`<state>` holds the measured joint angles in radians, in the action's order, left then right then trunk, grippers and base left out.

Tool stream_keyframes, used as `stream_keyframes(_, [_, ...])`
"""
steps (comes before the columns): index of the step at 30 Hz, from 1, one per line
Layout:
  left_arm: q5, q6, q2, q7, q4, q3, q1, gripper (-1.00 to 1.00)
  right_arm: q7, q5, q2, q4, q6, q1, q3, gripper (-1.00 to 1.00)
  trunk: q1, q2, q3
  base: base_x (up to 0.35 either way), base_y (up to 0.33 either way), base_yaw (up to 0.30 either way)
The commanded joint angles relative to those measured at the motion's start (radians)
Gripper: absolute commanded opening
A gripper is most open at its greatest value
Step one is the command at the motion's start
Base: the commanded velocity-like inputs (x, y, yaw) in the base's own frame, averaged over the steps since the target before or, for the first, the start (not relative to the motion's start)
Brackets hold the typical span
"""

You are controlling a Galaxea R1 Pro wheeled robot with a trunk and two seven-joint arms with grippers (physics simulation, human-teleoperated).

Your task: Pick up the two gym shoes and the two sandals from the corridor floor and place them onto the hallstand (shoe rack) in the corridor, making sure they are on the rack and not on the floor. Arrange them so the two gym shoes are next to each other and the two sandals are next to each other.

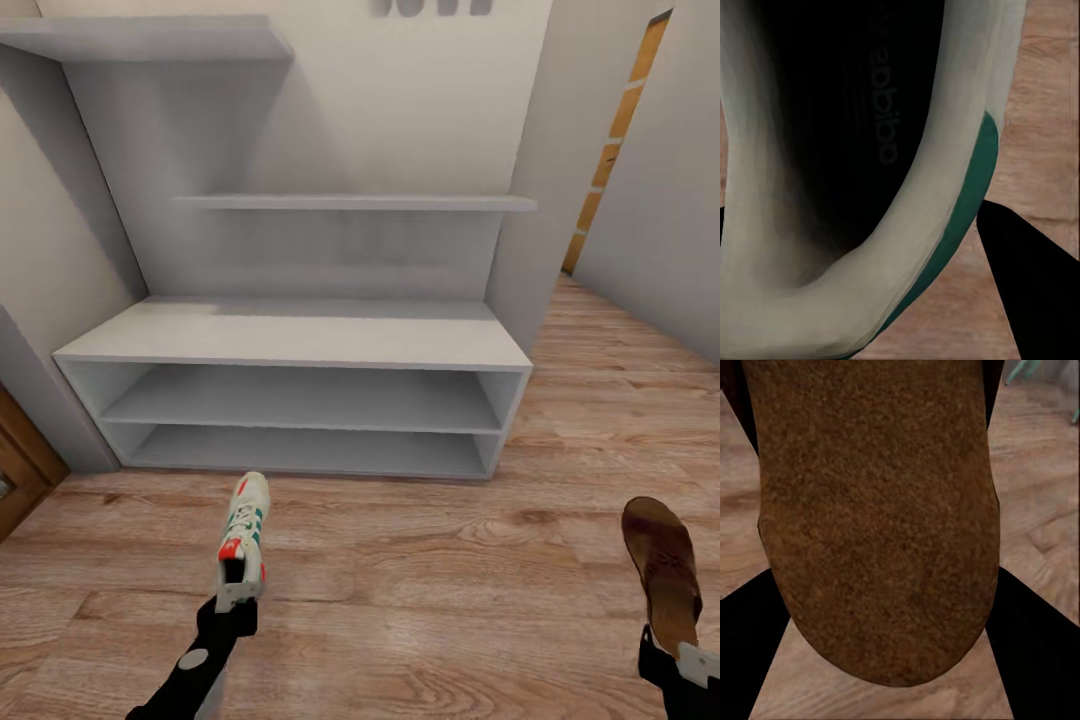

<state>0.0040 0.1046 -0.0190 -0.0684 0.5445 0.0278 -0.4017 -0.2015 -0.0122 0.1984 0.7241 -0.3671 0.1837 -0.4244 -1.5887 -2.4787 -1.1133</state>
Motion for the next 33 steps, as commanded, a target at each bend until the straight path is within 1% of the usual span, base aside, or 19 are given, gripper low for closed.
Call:
stream_keyframes(1, [0.001, -0.020, -0.002, 0.010, 0.000, 0.002, -0.016, -1.00, -0.001, 0.006, 0.008, 0.001, 0.009, 0.000, -0.021, -1.00, 0.000, 0.000, -0.001, 0.000, 0.000, 0.000])
stream_keyframes(2, [0.002, -0.064, -0.005, 0.025, 0.001, 0.000, -0.046, -1.00, -0.001, 0.005, 0.025, 0.004, 0.036, 0.000, -0.065, -1.00, 0.000, 0.000, -0.001, 0.000, 0.000, 0.000])
stream_keyframes(3, [0.002, -0.087, -0.007, 0.032, 0.002, -0.001, -0.061, -1.00, -0.001, 0.005, 0.035, 0.005, 0.054, 0.000, -0.087, -1.00, 0.000, 0.000, -0.001, 0.000, 0.000, 0.000])
stream_keyframes(4, [0.002, -0.134, -0.012, 0.047, 0.002, -0.002, -0.091, -1.00, 0.002, 0.005, 0.053, 0.008, 0.098, 0.000, -0.129, -1.00, 0.000, 0.000, -0.001, 0.000, 0.000, 0.000])
stream_keyframes(6, [0.002, -0.183, -0.018, 0.061, 0.002, -0.003, -0.122, -1.00, 0.011, 0.005, 0.070, 0.010, 0.149, 0.000, -0.168, -1.00, 0.000, 0.000, -0.001, 0.000, 0.000, 0.000])
stream_keyframes(7, [0.001, -0.232, -0.027, 0.072, 0.001, -0.004, -0.152, -1.00, 0.025, 0.005, 0.086, 0.012, 0.200, 0.000, -0.207, -1.00, 0.000, 0.000, -0.001, 0.000, 0.000, 0.000])
stream_keyframes(8, [0.001, -0.255, -0.031, 0.077, 0.001, -0.004, -0.167, -1.00, 0.035, 0.005, 0.094, 0.013, 0.225, 0.000, -0.226, -1.00, 0.000, 0.000, -0.001, 0.000, 0.000, 0.000])
stream_keyframes(9, [0.000, -0.302, -0.040, 0.084, 0.002, -0.005, -0.196, -1.00, 0.062, 0.005, 0.109, 0.017, 0.267, 0.000, -0.267, -1.00, 0.000, 0.000, -0.001, 0.000, 0.000, 0.000])
stream_keyframes(10, [0.000, -0.323, -0.045, 0.086, 0.002, -0.006, -0.210, -1.00, 0.078, 0.006, 0.116, 0.019, 0.285, 0.000, -0.289, -1.00, 0.000, 0.000, -0.001, 0.000, 0.000, 0.000])
stream_keyframes(11, [0.000, -0.363, -0.053, 0.090, 0.002, -0.006, -0.238, -1.00, 0.115, 0.006, 0.127, 0.022, 0.313, 0.000, -0.334, -1.00, 0.000, 0.000, -0.001, 0.000, 0.000, 0.000])
stream_keyframes(12, [0.000, -0.381, -0.056, 0.091, 0.003, -0.007, -0.253, -1.00, 0.135, 0.007, 0.133, 0.023, 0.324, 0.000, -0.358, -1.00, 0.000, 0.000, -0.001, 0.000, 0.000, 0.000])
stream_keyframes(13, [0.000, -0.415, -0.060, 0.093, 0.002, -0.009, -0.283, -1.00, 0.173, 0.007, 0.142, 0.025, 0.339, 0.000, -0.406, -1.00, 0.000, 0.000, -0.001, 0.000, 0.000, 0.000])
stream_keyframes(15, [0.000, -0.446, -0.062, 0.094, 0.001, -0.010, -0.310, -1.00, 0.211, 0.007, 0.152, 0.026, 0.348, 0.000, -0.454, -1.00, 0.000, 0.000, -0.001, 0.000, 0.000, 0.000])
stream_keyframes(16, [0.001, -0.485, -0.065, 0.095, 0.001, -0.013, -0.345, -1.00, 0.262, 0.008, 0.164, 0.028, 0.357, 0.000, -0.519, -1.00, 0.000, 0.000, -0.001, 0.000, 0.000, 0.000])
stream_keyframes(18, [0.001, -0.517, -0.066, 0.096, 0.003, -0.017, -0.369, -1.00, 0.310, 0.009, 0.171, 0.031, 0.361, 0.000, -0.562, -1.00, 0.000, 0.000, -0.001, 0.000, 0.000, 0.000])
stream_keyframes(21, [0.000, -0.543, -0.064, 0.094, 0.012, -0.029, -0.385, -1.00, 0.369, 0.011, 0.171, 0.059, 0.364, 0.000, -0.591, -1.00, 0.000, 0.000, -0.001, 0.000, 0.000, 0.000])
stream_keyframes(22, [0.000, -0.552, -0.061, 0.094, 0.022, -0.042, -0.385, -1.00, 0.388, 0.012, 0.168, 0.089, 0.367, 0.000, -0.599, -1.00, 0.000, 0.000, -0.001, 0.000, 0.000, 0.000])
stream_keyframes(29, [0.001, -0.561, -0.063, 0.096, 0.031, -0.057, -0.385, -1.00, 0.400, 0.015, 0.154, 0.151, 0.425, 0.000, -0.605, -1.00, 0.000, 0.000, -0.002, 0.000, 0.000, 0.000])
stream_keyframes(33, [0.002, -0.562, -0.064, 0.096, 0.032, -0.086, -0.391, -1.00, 0.401, 0.015, 0.153, 0.155, 0.436, 0.000, -0.607, -1.00, 0.000, 0.000, -0.007, 0.000, 0.000, 0.000])
